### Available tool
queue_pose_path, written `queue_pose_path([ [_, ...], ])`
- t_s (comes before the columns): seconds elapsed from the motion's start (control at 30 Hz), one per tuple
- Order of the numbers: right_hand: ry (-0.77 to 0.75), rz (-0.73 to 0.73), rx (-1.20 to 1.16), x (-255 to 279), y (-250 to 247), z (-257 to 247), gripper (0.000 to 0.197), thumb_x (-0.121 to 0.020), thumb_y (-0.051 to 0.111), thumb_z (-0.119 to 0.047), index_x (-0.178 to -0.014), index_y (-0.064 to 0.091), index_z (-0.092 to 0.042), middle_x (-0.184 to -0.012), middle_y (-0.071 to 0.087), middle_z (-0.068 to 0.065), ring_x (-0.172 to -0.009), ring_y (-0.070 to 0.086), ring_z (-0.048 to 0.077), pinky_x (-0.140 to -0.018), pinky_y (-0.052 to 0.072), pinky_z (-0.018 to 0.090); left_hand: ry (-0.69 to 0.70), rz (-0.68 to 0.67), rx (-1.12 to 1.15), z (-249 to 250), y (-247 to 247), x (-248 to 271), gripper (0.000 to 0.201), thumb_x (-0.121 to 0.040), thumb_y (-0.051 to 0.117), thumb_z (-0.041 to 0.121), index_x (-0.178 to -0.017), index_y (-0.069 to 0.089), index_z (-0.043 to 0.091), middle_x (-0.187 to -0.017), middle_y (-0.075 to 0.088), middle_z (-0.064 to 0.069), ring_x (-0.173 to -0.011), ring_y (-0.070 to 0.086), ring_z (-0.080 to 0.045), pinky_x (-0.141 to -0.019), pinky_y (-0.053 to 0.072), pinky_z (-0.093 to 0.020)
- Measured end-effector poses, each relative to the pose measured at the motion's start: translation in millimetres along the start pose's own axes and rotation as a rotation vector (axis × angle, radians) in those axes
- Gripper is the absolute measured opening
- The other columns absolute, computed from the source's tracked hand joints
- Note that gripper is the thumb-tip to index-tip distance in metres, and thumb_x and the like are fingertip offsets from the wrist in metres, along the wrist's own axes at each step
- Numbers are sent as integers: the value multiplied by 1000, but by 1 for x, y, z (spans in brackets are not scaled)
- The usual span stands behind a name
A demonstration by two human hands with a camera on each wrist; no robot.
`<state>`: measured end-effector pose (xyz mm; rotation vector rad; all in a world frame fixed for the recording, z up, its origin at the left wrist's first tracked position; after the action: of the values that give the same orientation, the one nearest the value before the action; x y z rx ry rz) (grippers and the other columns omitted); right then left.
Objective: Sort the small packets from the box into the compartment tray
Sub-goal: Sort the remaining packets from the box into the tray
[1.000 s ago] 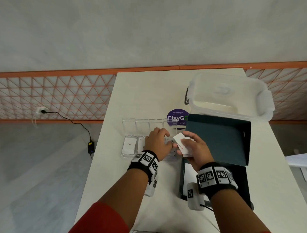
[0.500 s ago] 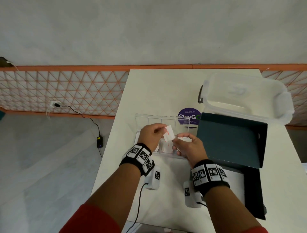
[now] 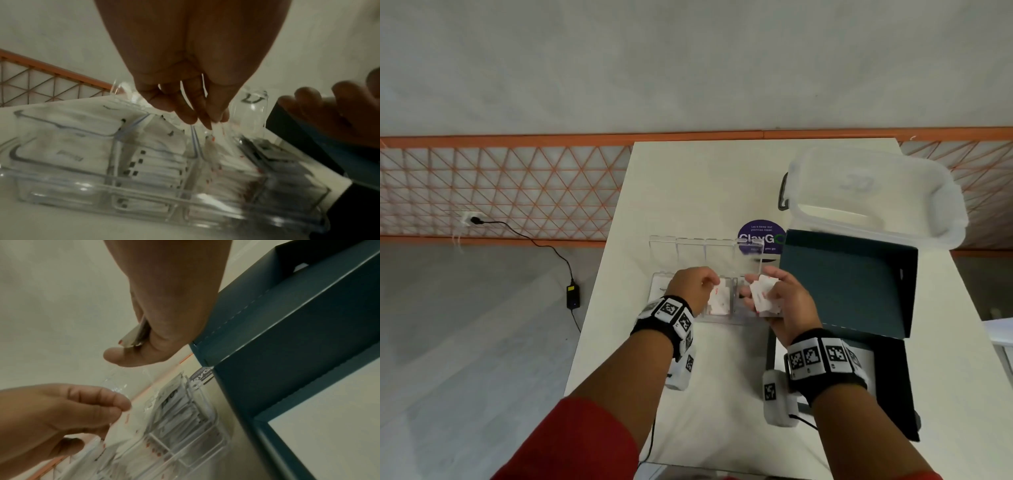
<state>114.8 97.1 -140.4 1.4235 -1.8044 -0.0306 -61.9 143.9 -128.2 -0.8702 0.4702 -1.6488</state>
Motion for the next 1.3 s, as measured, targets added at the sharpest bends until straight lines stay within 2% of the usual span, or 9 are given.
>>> queue_pose_path([
  [0.1,-17,-4,56,1,-7,-4,41,-86,36,16,-112,55,-9,-103,70,25,-86,69,43,-61,57,39,47,-30,-240,0,11,-2,19,-94,55,22,-101,71,29,-112,68,5,-107,57,-21,-98,40,-39],
  [0.2,-10,1,75,1,-10,-4,38,-88,44,17,-112,58,-10,-112,63,27,-102,67,49,-63,59,40,94,-47,-381,-3,20,-1,17,-90,62,30,-105,69,33,-118,56,5,-115,46,-20,-97,31,-39],
  [0.4,-33,23,156,0,-9,-4,22,-86,64,9,-99,66,-8,-89,74,14,-71,74,24,-54,58,30,175,-14,-440,5,22,0,20,-85,63,32,-103,68,35,-116,48,6,-112,42,-17,-93,25,-35],
  [0.5,-35,23,194,-2,-8,-2,20,-85,68,8,-94,66,-9,-82,75,9,-69,73,21,-53,57,30,165,48,-280,10,10,2,14,-85,60,26,-97,67,27,-108,53,5,-103,48,-16,-91,33,-34],
  [0.63,-46,18,212,-1,-6,0,20,-85,67,9,-95,65,-9,-81,75,11,-71,70,25,-54,57,30,211,105,87,24,-10,13,8,-85,56,14,-86,60,21,-82,59,8,-71,55,-8,-68,45,-24],
  [0.87,-62,-95,394,4,11,0,16,-87,67,5,-96,69,-8,-66,66,14,-48,56,19,-44,45,25,194,12,381,40,-16,17,29,-78,74,22,-99,61,38,-86,69,14,-72,58,-1,-69,45,-8],
  [1.07,-86,-22,283,-3,3,-10,23,-82,74,2,-99,65,-10,-67,69,12,-53,57,19,-43,43,25,204,6,327,41,-17,24,35,-82,64,7,-88,69,40,-91,67,4,-73,61,-7,-68,53,-19],
  [1.2,-66,-54,276,-2,8,-2,28,-79,72,12,-97,65,-9,-70,71,12,-57,63,20,-42,46,23,66,151,461,27,-23,28,23,-82,66,6,-74,68,28,-79,68,2,-57,67,-12,-52,53,-23],
  [1.3,-91,1,264,-3,5,-3,30,-78,71,16,-93,65,-8,-75,72,12,-54,62,19,-42,46,23,36,94,452,21,-17,30,15,-78,70,10,-76,68,24,-69,69,5,-60,67,-11,-57,56,-28],
])
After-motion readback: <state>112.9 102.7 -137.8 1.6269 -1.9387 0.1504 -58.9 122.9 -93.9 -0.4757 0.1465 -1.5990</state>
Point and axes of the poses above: each hand's wrist, its own x-axis away from the middle knuckle, its own y-axis out of the palm, z = x × y, the point moved 9 cm from there along -x, towards the middle knuckle
